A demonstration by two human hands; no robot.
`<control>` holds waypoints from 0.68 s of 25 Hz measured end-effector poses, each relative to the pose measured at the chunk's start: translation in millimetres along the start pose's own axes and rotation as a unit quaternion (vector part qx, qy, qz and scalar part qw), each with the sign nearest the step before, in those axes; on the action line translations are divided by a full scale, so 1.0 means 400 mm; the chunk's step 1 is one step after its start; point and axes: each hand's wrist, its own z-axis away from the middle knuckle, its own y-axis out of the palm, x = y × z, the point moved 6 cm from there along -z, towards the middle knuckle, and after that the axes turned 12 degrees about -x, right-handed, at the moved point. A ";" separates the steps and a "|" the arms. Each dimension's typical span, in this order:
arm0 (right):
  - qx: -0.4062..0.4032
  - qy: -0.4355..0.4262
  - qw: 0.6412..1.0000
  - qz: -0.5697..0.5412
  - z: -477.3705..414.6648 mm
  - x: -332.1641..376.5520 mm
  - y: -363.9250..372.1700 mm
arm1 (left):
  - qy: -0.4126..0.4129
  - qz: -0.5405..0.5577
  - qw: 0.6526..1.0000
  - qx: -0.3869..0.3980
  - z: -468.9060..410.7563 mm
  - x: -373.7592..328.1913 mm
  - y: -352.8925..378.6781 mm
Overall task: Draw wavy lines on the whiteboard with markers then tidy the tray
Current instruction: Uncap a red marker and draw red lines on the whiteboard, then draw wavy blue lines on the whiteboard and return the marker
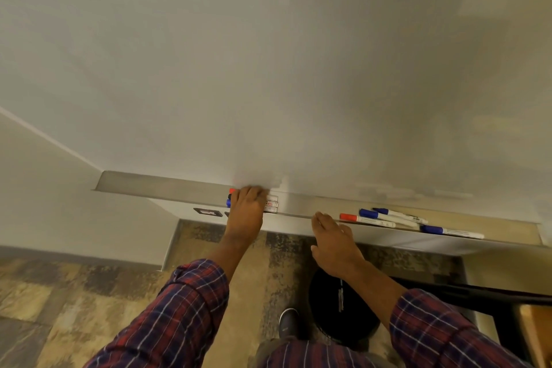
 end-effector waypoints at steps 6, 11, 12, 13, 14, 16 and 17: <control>0.005 -0.008 1.000 0.005 0.004 -0.004 0.004 | -0.015 0.030 0.999 -0.040 0.012 -0.032 -0.012; -0.002 -0.004 1.000 0.001 0.022 -0.023 0.002 | 0.016 0.045 0.997 -0.053 0.021 -0.123 -0.014; -0.004 -0.004 1.000 0.003 0.029 -0.030 0.000 | 0.024 0.045 0.997 -0.049 0.021 -0.145 -0.008; -0.009 -0.005 1.000 0.004 0.037 -0.037 -0.004 | 0.032 0.045 0.998 -0.042 0.021 -0.169 0.000; -0.015 -0.005 1.000 0.002 0.046 -0.045 -0.010 | 0.038 0.045 0.998 -0.033 0.021 -0.193 0.007; -0.041 -0.005 0.999 -0.012 0.068 -0.070 -0.029 | 0.042 0.050 0.998 -0.013 0.021 -0.245 0.023; -0.059 -0.004 0.998 -0.017 0.081 -0.088 -0.040 | 0.040 0.053 0.998 -0.003 0.022 -0.271 0.031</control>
